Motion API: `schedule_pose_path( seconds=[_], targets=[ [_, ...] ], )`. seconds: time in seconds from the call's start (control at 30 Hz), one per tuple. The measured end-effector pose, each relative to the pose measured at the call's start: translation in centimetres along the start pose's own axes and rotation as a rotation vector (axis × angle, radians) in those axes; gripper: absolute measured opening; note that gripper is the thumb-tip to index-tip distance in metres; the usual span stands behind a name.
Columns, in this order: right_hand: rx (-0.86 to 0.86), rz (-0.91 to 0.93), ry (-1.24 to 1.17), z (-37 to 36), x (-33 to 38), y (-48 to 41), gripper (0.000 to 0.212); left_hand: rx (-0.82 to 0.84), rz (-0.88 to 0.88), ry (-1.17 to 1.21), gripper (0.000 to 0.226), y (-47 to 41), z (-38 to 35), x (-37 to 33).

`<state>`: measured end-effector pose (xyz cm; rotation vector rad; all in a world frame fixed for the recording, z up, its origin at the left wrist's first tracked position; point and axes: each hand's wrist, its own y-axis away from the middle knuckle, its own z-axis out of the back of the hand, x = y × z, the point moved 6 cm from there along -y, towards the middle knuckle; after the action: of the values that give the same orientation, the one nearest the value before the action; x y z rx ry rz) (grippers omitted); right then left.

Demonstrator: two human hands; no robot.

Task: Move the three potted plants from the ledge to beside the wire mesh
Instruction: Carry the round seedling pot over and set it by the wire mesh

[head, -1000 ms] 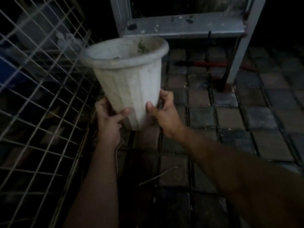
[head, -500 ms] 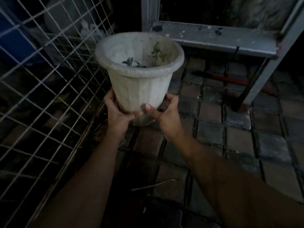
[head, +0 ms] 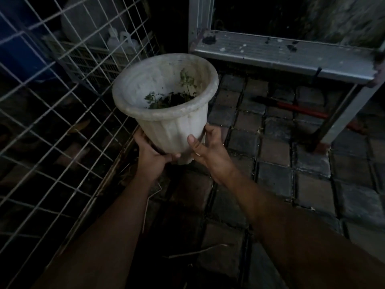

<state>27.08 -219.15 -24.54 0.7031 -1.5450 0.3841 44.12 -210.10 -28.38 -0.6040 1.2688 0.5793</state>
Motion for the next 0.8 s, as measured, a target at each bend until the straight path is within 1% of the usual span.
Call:
schedule_pose_path(
  seconds=[0.1,0.2,0.27,0.33,0.4,0.43,0.47,0.53,0.6,0.63,0.67,0.73,0.77,0.8],
  targets=[
    [0.021,-0.009,0.055,0.0,0.3,-0.3,0.13,0.028,0.002,-0.037,0.138,-1.3,0.3,0.1],
    [0.04,-0.03,0.096,-0.1,0.4,-0.3,0.133,0.046,0.029,-0.103,0.144,-2.2,0.6,0.1],
    [0.044,-0.032,0.112,0.0,0.7,-0.1,0.125,0.071,0.048,-0.135,0.144,-2.3,0.5,0.2],
    [0.043,-0.017,0.176,0.3,1.3,0.2,0.113,0.091,0.065,-0.171,0.141,-2.2,0.6,0.1],
    [0.035,0.041,0.243,0.8,2.0,0.3,0.093,0.083,0.087,-0.193,0.132,-2.1,1.2,-0.6],
    [0.026,0.071,0.26,1.1,2.5,0.3,0.084,0.064,0.097,-0.175,0.128,-2.0,1.7,-1.4],
    [0.015,0.106,0.276,1.4,3.1,0.5,0.08,0.037,0.095,-0.126,0.127,-1.7,2.4,-2.5],
    [-0.019,0.213,0.323,1.7,5.0,0.8,0.082,-0.066,0.03,0.048,0.127,-0.8,4.4,-5.6],
    [-0.056,0.379,0.387,1.9,7.7,1.2,0.084,-0.136,-0.115,0.186,0.114,0.4,6.0,-9.2],
    [-0.074,0.476,0.454,1.9,9.1,1.3,0.082,-0.122,-0.188,0.184,0.1,0.8,6.1,-11.1],
    [-0.091,0.567,0.56,1.8,10.4,1.4,0.077,-0.083,-0.231,0.116,0.084,1.1,5.6,-12.7],
    [-0.08,0.694,0.856,1.4,12.3,1.0,0.058,0.012,-0.212,-0.119,0.049,0.8,3.6,-14.5],
    [-0.059,0.707,0.998,1.3,12.8,0.6,0.051,0.024,-0.185,-0.199,0.036,0.5,2.6,-14.9],
    [-0.028,0.694,1.094,1.3,13.1,0.2,0.048,0.02,-0.171,-0.238,0.028,0.2,2.0,-15.0]
  ],
)
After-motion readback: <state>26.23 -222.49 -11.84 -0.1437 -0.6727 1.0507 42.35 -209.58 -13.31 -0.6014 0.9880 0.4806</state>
